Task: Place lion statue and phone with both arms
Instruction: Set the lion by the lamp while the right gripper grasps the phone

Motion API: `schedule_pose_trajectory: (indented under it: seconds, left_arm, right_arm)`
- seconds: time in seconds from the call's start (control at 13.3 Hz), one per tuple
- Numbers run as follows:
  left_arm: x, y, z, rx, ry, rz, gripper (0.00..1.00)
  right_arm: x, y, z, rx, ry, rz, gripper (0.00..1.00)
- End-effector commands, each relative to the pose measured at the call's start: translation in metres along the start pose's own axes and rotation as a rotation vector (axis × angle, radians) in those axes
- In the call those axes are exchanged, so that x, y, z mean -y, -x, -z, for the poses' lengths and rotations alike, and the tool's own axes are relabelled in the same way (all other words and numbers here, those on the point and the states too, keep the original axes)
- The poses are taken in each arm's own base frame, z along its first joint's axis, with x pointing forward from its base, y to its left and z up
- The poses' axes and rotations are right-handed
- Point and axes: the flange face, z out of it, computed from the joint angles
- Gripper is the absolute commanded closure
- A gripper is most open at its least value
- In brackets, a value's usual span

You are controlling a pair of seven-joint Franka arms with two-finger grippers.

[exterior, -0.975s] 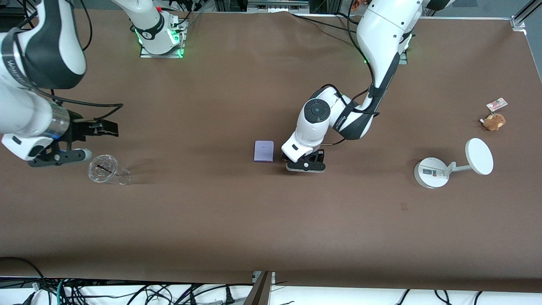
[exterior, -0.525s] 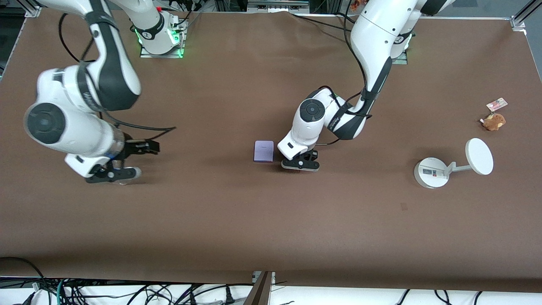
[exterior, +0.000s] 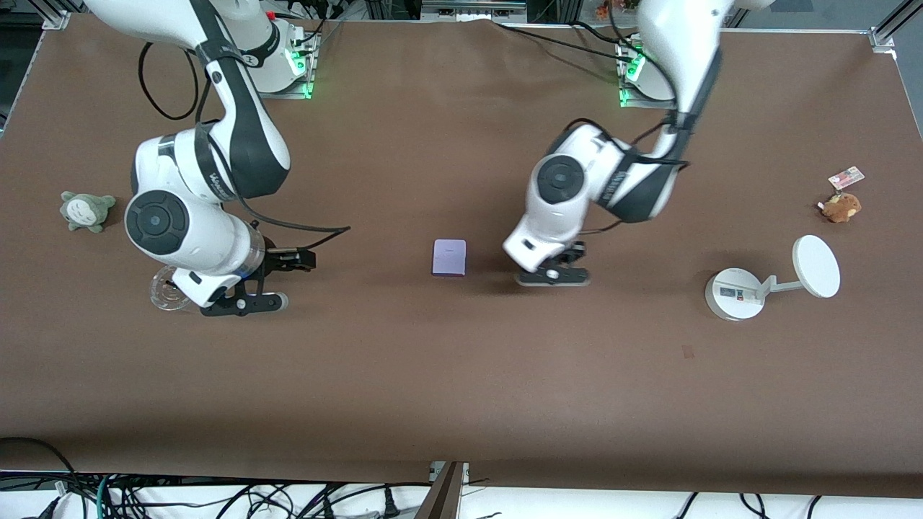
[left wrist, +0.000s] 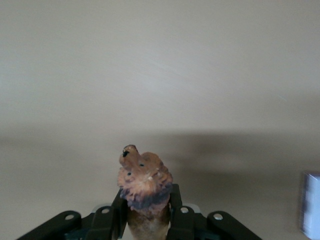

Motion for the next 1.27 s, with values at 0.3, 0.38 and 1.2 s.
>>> schedule_pose_trajectory:
  seconds: [0.3, 0.38, 1.2]
  left_arm:
    - [0.196, -0.058, -0.029, 0.104, -0.023, -0.045, 1.00]
    - [0.224, -0.063, -0.034, 0.113, -0.008, -0.050, 0.96]
    - [0.266, -0.031, -0.120, 0.060, 0.049, -0.066, 0.01]
  right_arm:
    - [0.082, -0.008, -0.062, -0.051, -0.022, -0.059, 0.00]
    - [0.099, -0.008, -0.077, -0.066, -0.021, -0.075, 0.00]
    - [0.270, 0.050, -0.193, -0.179, -0.047, -0.218, 0.00]
